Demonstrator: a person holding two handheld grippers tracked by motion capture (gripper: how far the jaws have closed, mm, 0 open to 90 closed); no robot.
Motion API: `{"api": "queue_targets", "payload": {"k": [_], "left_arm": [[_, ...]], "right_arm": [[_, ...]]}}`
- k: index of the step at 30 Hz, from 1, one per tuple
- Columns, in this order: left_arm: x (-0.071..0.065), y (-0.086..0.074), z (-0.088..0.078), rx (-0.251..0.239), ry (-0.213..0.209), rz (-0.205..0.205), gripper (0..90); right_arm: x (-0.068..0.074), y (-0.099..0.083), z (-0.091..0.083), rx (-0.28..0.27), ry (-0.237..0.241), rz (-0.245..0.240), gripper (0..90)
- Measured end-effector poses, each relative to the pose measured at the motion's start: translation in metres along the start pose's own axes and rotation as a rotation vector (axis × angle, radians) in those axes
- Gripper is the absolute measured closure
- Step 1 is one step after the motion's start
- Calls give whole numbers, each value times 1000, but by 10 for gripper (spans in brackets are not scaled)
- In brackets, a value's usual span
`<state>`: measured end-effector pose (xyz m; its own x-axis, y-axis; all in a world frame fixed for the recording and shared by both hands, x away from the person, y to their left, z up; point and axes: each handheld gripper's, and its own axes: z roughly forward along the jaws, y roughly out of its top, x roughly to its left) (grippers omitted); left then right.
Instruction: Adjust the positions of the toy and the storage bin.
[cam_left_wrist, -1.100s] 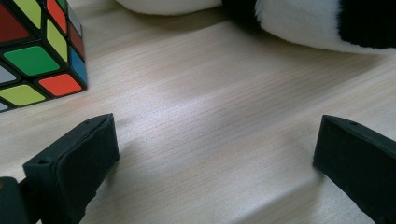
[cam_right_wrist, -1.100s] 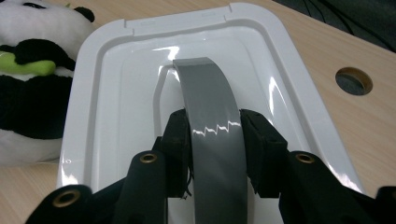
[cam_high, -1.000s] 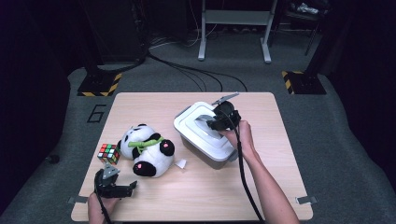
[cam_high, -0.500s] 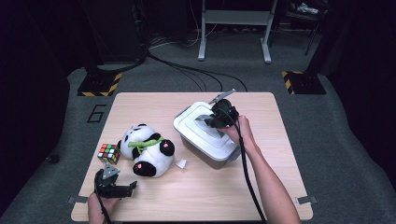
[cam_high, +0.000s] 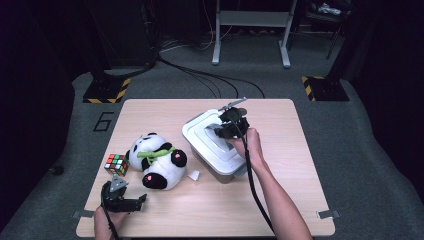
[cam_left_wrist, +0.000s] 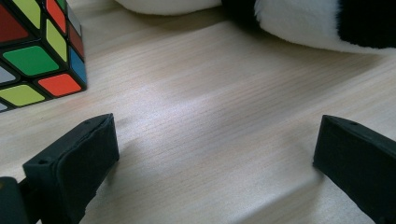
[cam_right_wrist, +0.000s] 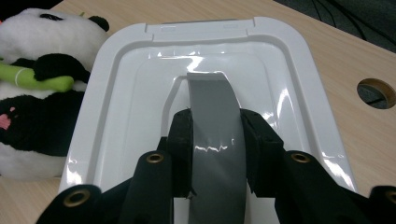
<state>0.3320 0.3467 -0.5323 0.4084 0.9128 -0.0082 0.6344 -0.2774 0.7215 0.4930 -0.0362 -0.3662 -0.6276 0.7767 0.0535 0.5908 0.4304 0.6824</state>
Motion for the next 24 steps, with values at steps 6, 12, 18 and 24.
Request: {"api": "queue_targets", "payload": {"k": [6, 12, 18, 24], "left_arm": [[0, 0, 0, 0, 0, 0, 0], [0, 0, 0, 0, 0, -1, 0], [0, 0, 0, 0, -1, 0, 0], [0, 0, 0, 0, -1, 1, 0]], "right_arm": [[8, 2, 4, -10, -1, 13, 667], [9, 2, 5, -13, -6, 12, 667], [9, 1, 5, -20, -11, 5, 666], [10, 0, 5, -26, -20, -13, 666]]}}
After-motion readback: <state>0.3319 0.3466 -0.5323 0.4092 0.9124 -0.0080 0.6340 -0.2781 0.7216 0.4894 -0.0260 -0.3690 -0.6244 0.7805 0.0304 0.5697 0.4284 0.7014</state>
